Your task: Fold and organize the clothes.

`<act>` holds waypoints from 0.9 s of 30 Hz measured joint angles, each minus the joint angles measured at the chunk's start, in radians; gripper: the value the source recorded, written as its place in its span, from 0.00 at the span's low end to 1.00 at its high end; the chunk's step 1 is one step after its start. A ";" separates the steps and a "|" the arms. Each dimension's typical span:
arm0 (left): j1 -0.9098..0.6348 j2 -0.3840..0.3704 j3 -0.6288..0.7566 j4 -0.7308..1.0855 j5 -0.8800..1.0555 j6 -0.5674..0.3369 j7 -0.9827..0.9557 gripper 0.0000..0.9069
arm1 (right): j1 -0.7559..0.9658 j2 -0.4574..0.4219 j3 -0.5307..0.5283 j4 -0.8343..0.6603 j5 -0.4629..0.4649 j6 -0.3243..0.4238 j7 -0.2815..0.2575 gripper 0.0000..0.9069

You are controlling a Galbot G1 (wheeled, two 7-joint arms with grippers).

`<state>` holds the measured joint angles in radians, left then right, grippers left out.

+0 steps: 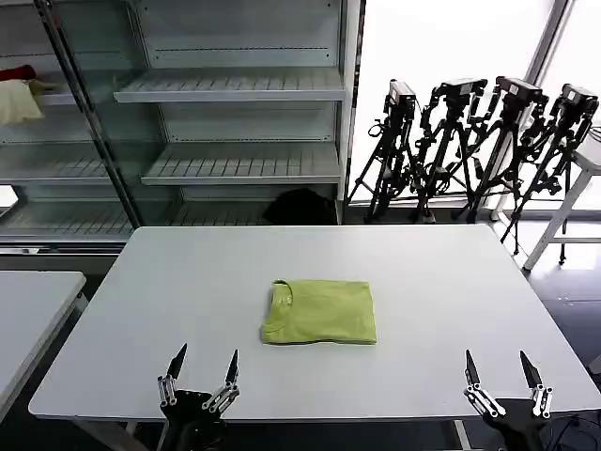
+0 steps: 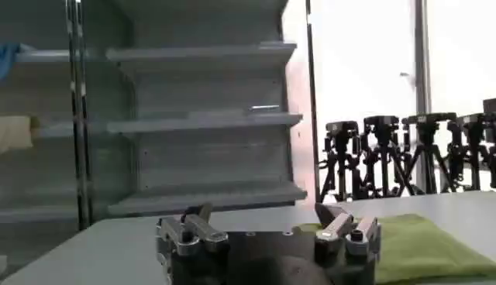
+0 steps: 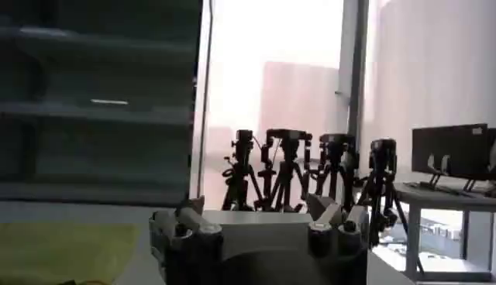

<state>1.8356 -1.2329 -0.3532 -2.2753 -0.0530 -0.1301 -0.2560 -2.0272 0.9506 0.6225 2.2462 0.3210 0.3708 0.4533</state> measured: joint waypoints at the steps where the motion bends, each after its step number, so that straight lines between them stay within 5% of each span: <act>1: 0.005 0.000 -0.001 0.000 0.001 -0.006 0.003 1.00 | -0.006 0.001 -0.003 0.000 -0.006 0.012 0.002 1.00; 13: 0.034 0.003 -0.004 -0.007 -0.007 -0.019 0.031 1.00 | -0.049 -0.015 -0.014 -0.039 -0.046 0.110 0.005 1.00; 27: 0.034 0.009 -0.030 -0.024 -0.090 0.032 0.093 1.00 | -0.052 -0.042 -0.030 -0.066 -0.031 0.108 -0.032 1.00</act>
<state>1.8698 -1.2236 -0.3828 -2.2992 -0.1427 -0.0982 -0.1631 -2.0793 0.9089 0.5929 2.1804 0.2900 0.4788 0.4213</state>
